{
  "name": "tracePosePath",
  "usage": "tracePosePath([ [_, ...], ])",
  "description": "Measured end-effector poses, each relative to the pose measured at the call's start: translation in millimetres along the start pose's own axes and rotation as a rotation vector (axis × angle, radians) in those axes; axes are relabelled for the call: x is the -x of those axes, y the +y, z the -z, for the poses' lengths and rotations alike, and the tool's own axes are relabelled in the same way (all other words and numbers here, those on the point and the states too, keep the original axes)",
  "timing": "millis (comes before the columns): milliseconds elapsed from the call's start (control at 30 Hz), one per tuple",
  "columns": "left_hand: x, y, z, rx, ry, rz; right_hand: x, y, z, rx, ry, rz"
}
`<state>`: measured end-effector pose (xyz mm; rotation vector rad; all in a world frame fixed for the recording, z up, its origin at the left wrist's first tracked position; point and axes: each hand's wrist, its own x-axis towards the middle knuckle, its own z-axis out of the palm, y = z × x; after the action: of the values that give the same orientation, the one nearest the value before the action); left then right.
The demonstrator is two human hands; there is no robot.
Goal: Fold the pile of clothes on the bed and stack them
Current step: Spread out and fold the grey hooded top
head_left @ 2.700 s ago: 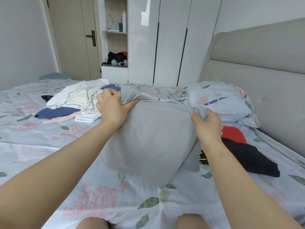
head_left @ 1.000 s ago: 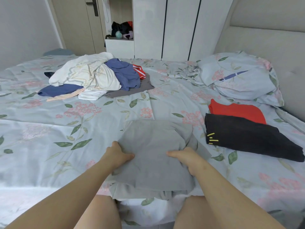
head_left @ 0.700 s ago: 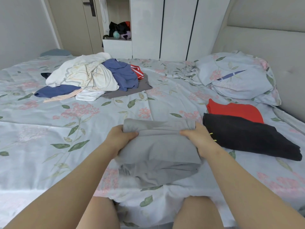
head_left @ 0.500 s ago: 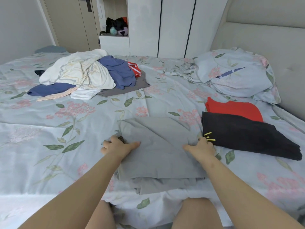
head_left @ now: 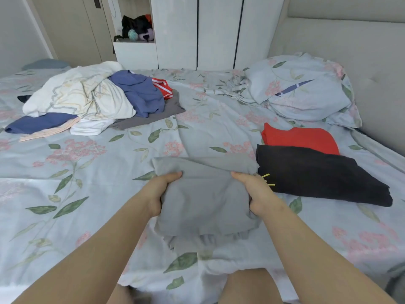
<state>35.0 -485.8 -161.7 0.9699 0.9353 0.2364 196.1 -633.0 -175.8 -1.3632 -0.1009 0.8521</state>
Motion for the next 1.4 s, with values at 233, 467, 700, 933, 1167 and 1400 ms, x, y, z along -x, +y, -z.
tracePosePath([
  [233, 9.7, 50.8, -95.5, 0.029, -0.190, -0.126, 13.4, -84.0, 50.4, -0.060, 0.052, 0.259],
  [467, -15.4, 64.2, -209.3, -0.029, -0.298, -0.185, 4.1, -145.1, 141.0, 0.040, 0.294, 0.414],
  [700, -85.2, -7.3, -235.7, -1.236, -0.086, -0.572, -22.2, -87.6, 193.5, 1.141, 0.675, 0.207],
  [933, -98.7, -26.7, -236.2, -1.753, -0.100, -0.685, -45.0, -67.1, 174.5, 1.411, 0.497, 0.050],
  [1167, -86.7, -9.0, -207.9, -1.782, 0.031, -0.879, -32.5, -71.2, 139.4, 1.478, 0.478, 0.175],
  [1400, -65.3, 29.7, -103.6, -1.845, 0.364, -0.951, -28.9, -62.1, 23.1, 1.390, 0.266, 0.443],
])
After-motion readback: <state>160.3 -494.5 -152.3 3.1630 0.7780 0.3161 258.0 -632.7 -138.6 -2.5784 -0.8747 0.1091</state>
